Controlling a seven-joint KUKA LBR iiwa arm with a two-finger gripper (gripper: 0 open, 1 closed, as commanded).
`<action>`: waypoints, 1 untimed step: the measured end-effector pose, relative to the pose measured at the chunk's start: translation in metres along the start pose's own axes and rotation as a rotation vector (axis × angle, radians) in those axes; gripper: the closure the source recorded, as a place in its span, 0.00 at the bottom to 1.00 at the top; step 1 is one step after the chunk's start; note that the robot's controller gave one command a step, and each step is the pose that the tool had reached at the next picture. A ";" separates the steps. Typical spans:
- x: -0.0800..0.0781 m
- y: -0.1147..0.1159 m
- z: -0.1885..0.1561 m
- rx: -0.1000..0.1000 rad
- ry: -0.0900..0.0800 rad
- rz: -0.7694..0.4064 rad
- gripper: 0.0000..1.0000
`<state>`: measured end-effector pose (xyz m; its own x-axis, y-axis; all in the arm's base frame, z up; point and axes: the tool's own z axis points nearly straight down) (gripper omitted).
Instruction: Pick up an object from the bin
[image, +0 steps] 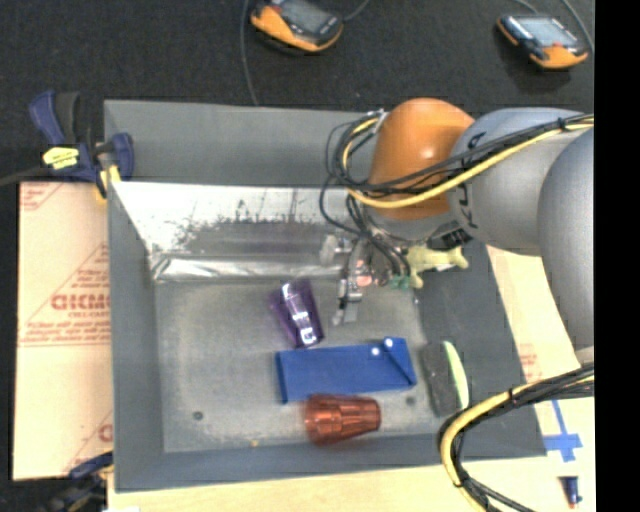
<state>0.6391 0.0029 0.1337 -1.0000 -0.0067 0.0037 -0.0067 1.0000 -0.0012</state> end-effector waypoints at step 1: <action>-0.001 0.000 -0.005 0.000 -0.008 0.000 0.00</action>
Offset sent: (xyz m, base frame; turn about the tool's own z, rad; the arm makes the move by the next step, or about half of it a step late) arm -0.0298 0.0452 -0.0637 -0.3704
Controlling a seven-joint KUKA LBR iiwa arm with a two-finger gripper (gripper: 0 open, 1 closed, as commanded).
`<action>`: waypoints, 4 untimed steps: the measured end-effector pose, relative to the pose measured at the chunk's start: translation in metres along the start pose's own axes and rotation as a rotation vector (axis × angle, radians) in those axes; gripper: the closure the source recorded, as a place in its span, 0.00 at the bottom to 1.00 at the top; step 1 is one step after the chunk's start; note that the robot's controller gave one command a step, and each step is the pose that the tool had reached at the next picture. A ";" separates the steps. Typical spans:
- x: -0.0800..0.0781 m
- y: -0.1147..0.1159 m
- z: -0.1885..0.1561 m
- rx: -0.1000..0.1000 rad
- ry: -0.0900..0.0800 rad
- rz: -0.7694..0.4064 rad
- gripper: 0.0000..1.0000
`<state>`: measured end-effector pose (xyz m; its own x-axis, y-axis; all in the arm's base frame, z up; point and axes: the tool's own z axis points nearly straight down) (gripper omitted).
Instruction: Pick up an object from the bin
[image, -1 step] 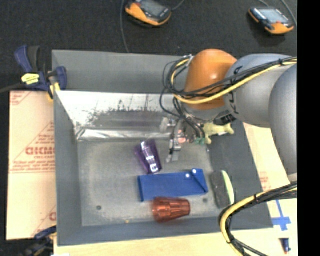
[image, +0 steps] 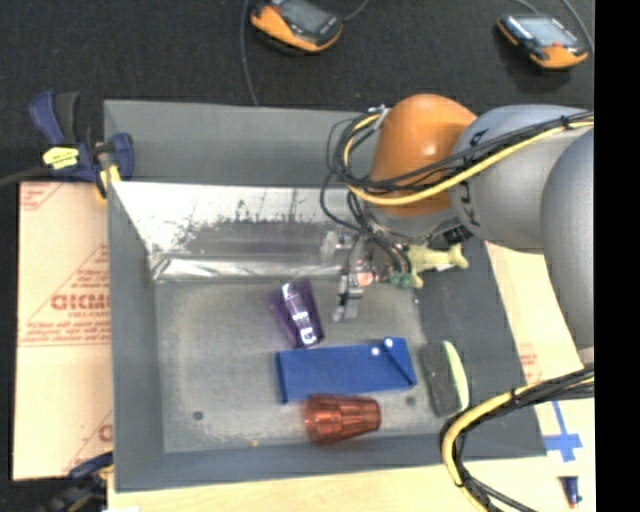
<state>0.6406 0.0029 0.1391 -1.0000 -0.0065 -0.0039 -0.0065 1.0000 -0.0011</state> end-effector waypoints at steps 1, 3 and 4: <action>0.026 0.039 0.060 0.001 -0.002 -0.330 0.00; 0.076 0.089 0.063 0.004 -0.039 -0.477 0.00; 0.082 0.112 0.062 0.017 -0.050 -0.696 0.00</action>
Offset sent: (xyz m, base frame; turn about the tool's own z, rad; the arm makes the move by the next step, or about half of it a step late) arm -0.0402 0.0501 -0.0691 -0.2918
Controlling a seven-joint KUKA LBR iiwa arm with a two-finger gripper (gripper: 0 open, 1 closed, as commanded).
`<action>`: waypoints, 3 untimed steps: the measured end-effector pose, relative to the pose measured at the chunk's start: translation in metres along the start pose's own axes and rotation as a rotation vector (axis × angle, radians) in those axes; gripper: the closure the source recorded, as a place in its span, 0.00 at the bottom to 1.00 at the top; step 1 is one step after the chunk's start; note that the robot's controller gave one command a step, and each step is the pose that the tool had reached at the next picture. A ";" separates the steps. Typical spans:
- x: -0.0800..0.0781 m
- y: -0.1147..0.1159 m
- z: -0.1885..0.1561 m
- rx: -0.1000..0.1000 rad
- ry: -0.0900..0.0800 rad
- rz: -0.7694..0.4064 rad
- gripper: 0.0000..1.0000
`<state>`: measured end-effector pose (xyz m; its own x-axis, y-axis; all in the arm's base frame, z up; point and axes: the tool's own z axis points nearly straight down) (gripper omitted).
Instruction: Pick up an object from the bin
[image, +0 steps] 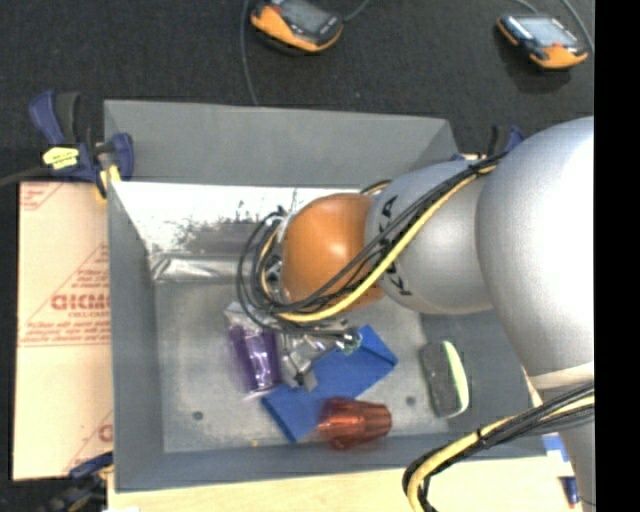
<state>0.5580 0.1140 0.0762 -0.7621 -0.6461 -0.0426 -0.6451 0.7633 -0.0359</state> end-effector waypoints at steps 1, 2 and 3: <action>-0.021 0.046 -0.001 0.000 -0.005 -0.220 1.00; -0.021 0.046 -0.001 0.000 -0.005 -0.219 1.00; -0.018 0.047 -0.030 -0.007 0.005 -0.218 1.00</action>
Offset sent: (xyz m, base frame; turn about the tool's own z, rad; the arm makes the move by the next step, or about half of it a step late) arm 0.0000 0.0000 0.0000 0.0000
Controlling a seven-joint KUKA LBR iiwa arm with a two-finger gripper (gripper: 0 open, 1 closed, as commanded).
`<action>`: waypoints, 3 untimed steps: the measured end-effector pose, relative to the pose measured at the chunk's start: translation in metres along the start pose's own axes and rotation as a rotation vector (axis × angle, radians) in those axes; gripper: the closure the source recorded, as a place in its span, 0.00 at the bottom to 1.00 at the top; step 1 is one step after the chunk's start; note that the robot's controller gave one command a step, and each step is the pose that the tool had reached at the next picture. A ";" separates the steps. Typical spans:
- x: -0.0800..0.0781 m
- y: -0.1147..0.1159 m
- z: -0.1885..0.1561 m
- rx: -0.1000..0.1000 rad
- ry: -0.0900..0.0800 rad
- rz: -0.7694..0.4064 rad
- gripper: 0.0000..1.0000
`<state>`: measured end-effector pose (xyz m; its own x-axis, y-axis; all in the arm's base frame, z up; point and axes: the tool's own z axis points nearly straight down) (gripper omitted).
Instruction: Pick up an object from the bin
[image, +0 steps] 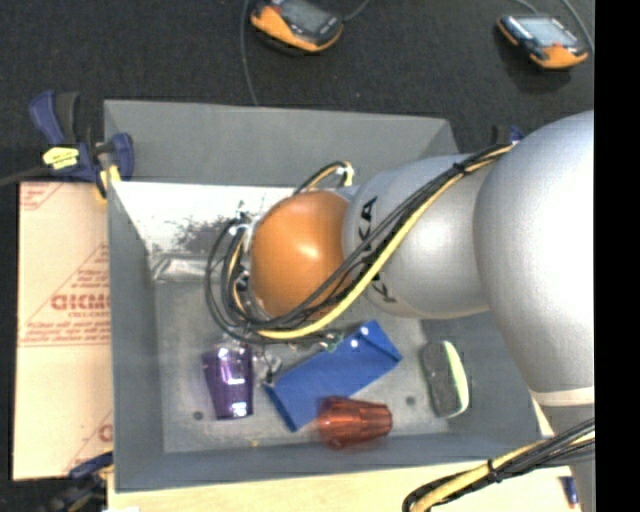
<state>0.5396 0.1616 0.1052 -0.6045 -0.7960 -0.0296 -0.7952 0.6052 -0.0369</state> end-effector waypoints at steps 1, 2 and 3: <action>-0.002 -0.002 -0.037 0.003 -0.004 0.003 1.00; -0.002 -0.004 -0.042 0.005 -0.007 0.004 1.00; -0.002 -0.004 -0.054 0.004 -0.005 0.007 1.00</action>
Offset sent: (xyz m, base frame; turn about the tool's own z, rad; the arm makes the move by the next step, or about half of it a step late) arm 0.0017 0.0002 0.0392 0.0018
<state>0.5412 0.1607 0.1592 -0.6095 -0.7920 -0.0346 -0.7910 0.6105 -0.0403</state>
